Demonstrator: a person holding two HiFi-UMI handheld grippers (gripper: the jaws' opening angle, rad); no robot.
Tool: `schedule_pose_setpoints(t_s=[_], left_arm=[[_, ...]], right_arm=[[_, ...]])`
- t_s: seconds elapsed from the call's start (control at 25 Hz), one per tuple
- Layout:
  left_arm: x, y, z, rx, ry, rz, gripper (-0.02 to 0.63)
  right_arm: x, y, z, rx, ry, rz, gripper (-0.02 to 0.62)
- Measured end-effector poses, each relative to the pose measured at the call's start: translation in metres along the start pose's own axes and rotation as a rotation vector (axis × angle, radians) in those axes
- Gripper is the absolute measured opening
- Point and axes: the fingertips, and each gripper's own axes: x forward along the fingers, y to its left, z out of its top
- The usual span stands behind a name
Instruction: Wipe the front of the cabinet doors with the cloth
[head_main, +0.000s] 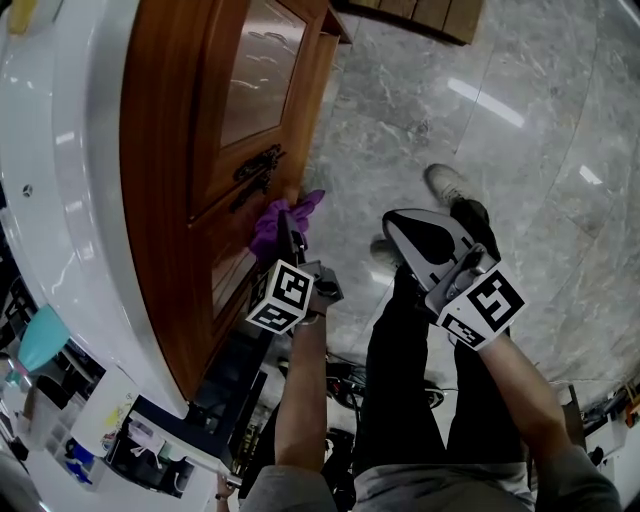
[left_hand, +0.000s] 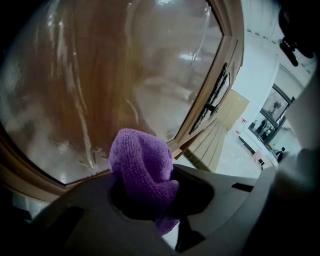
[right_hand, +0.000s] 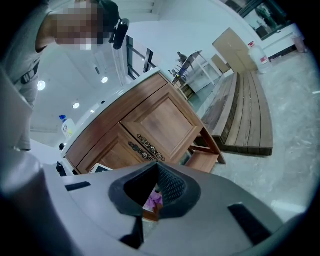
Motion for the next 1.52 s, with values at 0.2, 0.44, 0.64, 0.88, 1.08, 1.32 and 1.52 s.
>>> schedule_pose_setpoints(t_s=[0.2,0.44,0.64,0.88,1.08,1.32,1.52], left_arm=[[0.011,-0.013,0.006,0.010,-0.002,-0.019,0.080],[0.023,-0.027,0.012,0.014,-0.005,-0.040,0.080],[0.029,-0.036,0.016,0.020,-0.005,-0.051,0.080],[0.037,-0.046,0.021,-0.018,-0.019,-0.068,0.080],[0.040,-0.055,0.022,-0.081,-0.029,-0.110,0.080],[0.029,-0.091,0.030,-0.066,-0.049,-0.183,0.080],[0.005,-0.127,0.038,-0.039,-0.058,-0.231,0.080]], right_arm=[[-0.003,-0.008,0.005,0.004,-0.008,-0.013,0.009],[-0.008,-0.018,0.010,0.012,-0.018,-0.031,0.009],[-0.010,-0.023,0.014,0.015,-0.018,-0.036,0.009],[-0.013,-0.029,0.022,0.013,-0.024,-0.042,0.009],[-0.017,-0.030,0.029,0.021,-0.028,-0.043,0.009],[-0.019,-0.026,0.041,0.035,-0.024,-0.029,0.009],[-0.022,-0.016,0.061,0.027,-0.025,-0.011,0.009]])
